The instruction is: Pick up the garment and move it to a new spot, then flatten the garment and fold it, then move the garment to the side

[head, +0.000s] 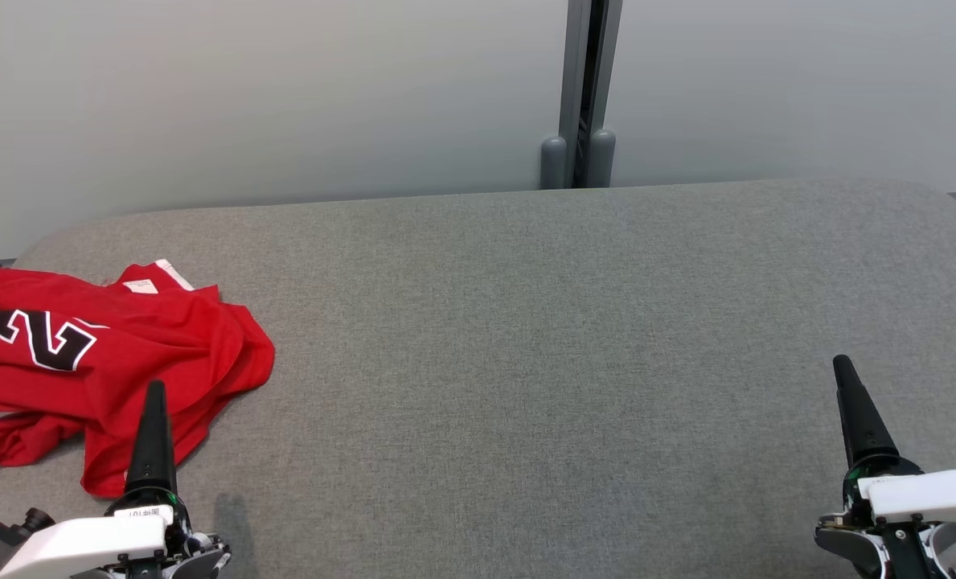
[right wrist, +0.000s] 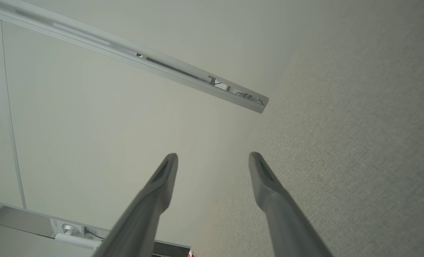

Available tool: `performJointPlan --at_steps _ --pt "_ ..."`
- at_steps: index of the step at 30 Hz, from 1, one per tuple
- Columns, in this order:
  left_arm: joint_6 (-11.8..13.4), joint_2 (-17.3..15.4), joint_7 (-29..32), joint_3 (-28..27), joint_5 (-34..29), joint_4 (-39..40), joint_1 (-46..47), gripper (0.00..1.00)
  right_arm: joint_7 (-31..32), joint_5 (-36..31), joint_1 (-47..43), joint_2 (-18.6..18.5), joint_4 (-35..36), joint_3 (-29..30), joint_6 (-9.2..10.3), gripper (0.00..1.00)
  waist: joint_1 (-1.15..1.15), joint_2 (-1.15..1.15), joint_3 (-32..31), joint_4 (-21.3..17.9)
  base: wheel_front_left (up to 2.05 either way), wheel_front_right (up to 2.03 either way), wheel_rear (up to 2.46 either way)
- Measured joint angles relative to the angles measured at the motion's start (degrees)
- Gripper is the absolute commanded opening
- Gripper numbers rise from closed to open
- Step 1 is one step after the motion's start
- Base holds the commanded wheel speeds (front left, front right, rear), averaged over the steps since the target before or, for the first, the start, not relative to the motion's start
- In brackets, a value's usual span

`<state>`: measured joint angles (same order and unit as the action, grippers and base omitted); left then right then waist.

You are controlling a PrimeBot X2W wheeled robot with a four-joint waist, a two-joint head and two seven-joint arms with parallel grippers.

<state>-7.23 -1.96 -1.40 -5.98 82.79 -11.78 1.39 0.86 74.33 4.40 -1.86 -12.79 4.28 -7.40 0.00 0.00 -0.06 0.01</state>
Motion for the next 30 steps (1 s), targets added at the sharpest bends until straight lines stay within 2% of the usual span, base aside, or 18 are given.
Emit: performJointPlan --at_steps 14,25,30 --pt "0.0 -0.2 -2.7 -0.2 -13.6 5.8 0.7 1.0 -3.3 -19.2 2.2 -0.1 4.7 -1.4 0.0 1.0 0.0 0.0 0.5 -0.3 0.0 0.0 0.0" --pt "0.0 -0.4 -4.7 2.3 -28.0 10.2 1.0 1.0 -5.5 -34.4 3.4 -0.2 7.5 -2.9 -0.01 1.0 0.0 0.0 1.2 -0.5 0.0 0.0 0.0" --pt "2.4 -0.4 -5.5 4.6 -35.2 11.4 1.1 1.0 -6.3 -40.5 3.6 -0.2 7.1 -4.4 -0.01 1.0 0.0 0.0 1.4 -0.6 0.0 0.0 0.0"
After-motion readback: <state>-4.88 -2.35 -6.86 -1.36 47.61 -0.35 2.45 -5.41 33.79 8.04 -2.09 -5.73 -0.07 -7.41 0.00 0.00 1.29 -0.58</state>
